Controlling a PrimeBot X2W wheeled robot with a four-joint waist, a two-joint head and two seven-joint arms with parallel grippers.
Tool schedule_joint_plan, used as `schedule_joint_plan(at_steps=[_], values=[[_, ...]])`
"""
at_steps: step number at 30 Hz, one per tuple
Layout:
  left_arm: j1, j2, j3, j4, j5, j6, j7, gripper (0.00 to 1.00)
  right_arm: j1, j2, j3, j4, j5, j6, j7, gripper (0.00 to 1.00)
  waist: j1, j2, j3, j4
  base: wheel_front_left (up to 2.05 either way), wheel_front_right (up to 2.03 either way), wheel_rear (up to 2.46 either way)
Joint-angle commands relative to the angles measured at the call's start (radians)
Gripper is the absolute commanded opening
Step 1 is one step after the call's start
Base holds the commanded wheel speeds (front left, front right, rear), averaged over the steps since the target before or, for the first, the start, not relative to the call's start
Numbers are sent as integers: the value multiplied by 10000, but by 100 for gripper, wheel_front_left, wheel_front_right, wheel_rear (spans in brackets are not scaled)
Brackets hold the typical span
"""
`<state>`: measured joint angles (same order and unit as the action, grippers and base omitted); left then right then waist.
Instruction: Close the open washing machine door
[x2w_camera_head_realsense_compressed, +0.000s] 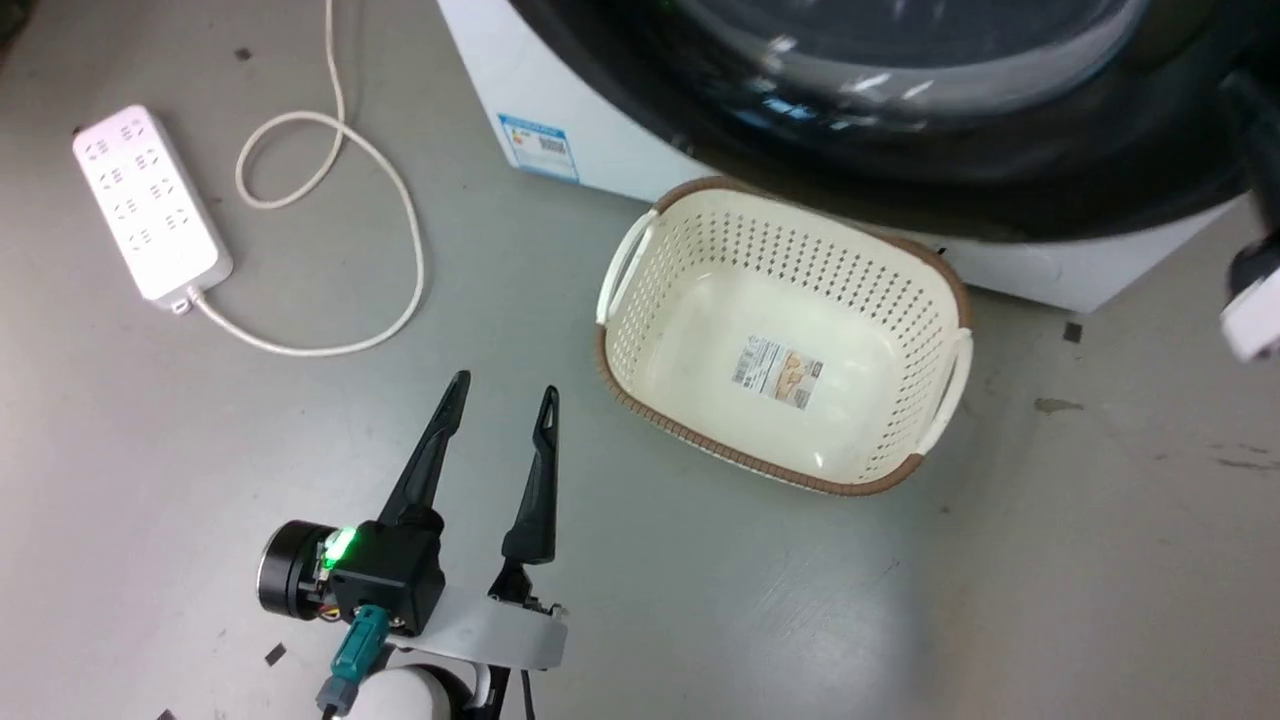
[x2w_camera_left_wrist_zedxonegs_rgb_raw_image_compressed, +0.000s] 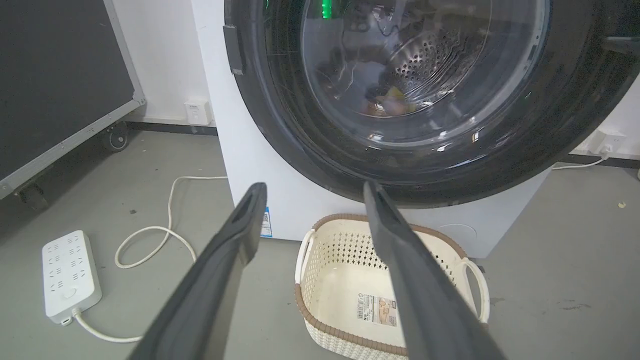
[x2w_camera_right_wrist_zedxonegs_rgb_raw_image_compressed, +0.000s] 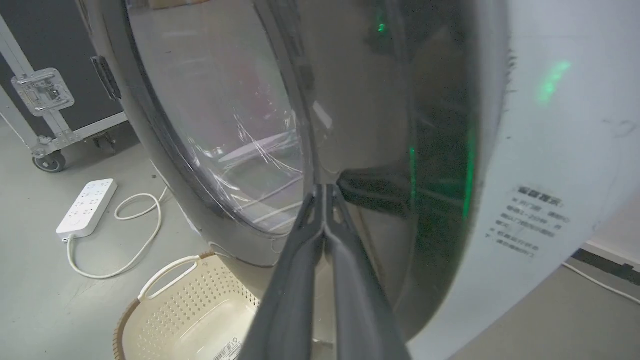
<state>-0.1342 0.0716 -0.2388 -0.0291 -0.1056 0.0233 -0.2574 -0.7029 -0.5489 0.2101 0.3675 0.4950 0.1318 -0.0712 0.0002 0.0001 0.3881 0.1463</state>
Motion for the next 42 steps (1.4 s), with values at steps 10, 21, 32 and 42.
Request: schedule_joint_plan(at_steps=[10, 21, 32, 42], values=[[-281, -132, 13, -26, 163, 1, -43, 100, -1590, -122, -223, 1524, 407, -11, 23, 0, -2, -1, 308, 44, 0, 0, 0], [-281, -167, 180, 218, 138, -132, -43, 100, -1496, 186, 231, 2201, 756, -11, -922, 100, -2, -1, -385, -260, 0, 0, 0], [685, -184, 683, 630, -168, -307, -43, 100, 2178, 1010, -47, 534, -187, -11, -1864, 100, -2, -1, -2693, -1017, 0, 0, 0], [1415, -108, 933, 1267, -319, -495, -43, 100, 6056, 3648, -2450, -2596, -2839, -11, -1903, 100, -2, -1, -3902, -1749, 0, 0, 0]])
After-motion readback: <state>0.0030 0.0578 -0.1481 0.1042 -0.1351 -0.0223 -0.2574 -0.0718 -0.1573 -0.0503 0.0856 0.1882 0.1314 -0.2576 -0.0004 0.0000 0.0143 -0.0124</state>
